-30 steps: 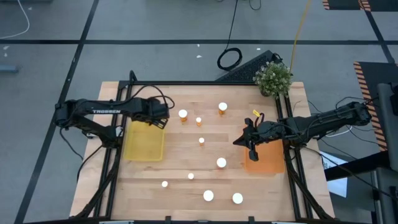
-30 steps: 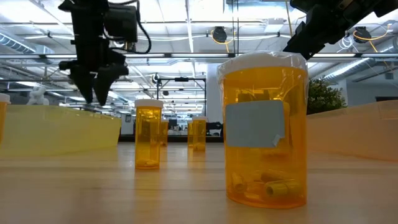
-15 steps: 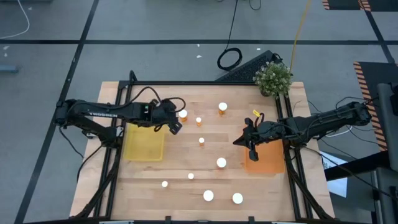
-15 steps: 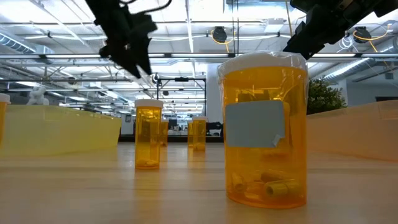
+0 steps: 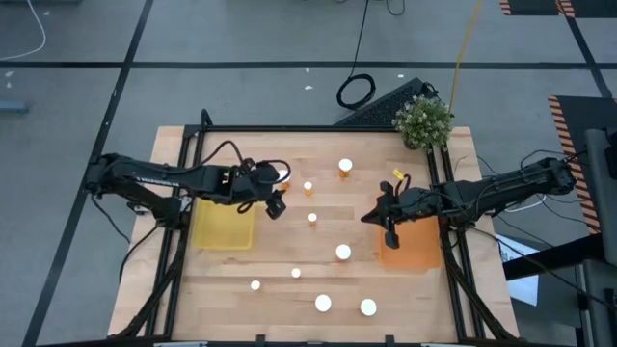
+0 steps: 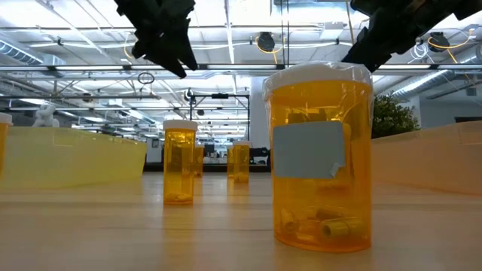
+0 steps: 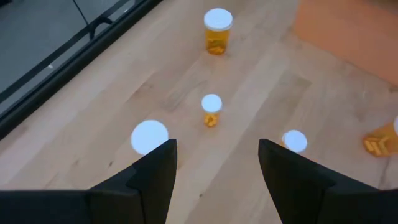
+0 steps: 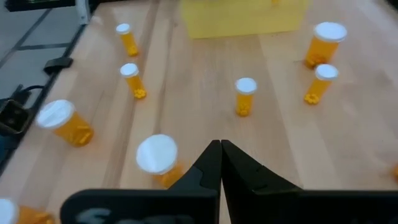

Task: Pick and place medicine bottles into bin by pill shape (circle, oval)
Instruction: Put the small orange pill bottle into the yellow bin

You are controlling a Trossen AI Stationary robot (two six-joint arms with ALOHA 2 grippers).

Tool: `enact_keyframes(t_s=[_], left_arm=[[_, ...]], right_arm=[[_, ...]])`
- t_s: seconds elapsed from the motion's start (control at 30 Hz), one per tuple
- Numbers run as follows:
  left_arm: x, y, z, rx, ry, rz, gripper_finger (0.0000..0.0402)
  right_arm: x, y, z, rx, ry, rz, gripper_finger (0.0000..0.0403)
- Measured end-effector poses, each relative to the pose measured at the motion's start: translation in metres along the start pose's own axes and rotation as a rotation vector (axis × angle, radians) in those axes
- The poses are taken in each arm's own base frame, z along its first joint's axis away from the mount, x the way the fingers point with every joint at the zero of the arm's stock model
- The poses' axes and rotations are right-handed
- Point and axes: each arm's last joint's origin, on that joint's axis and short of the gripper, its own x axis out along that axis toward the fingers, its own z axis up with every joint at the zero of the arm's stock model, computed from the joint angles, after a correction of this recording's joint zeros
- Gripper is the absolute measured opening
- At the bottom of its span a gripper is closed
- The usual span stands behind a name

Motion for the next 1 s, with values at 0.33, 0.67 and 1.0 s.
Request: enact_keyframes(t_s=[0.33, 0.67, 1.0], left_arm=[[0.019, -0.019, 0.009, 0.110, -0.032, -0.140, 0.0227], [0.053, -0.062, 0.021, 0.330, 0.131, -0.176, 0.0227], [0.072, -0.088, 0.017, 0.407, 0.196, -0.234, 0.0248]], right_arm=[[0.000, -0.001, 0.000, 0.000, -0.006, -0.034, 0.0000], [0.000, -0.001, -0.002, -0.002, 0.015, -0.032, 0.0000], [0.000, -0.002, -0.007, -0.008, 0.063, -0.039, 0.0000]])
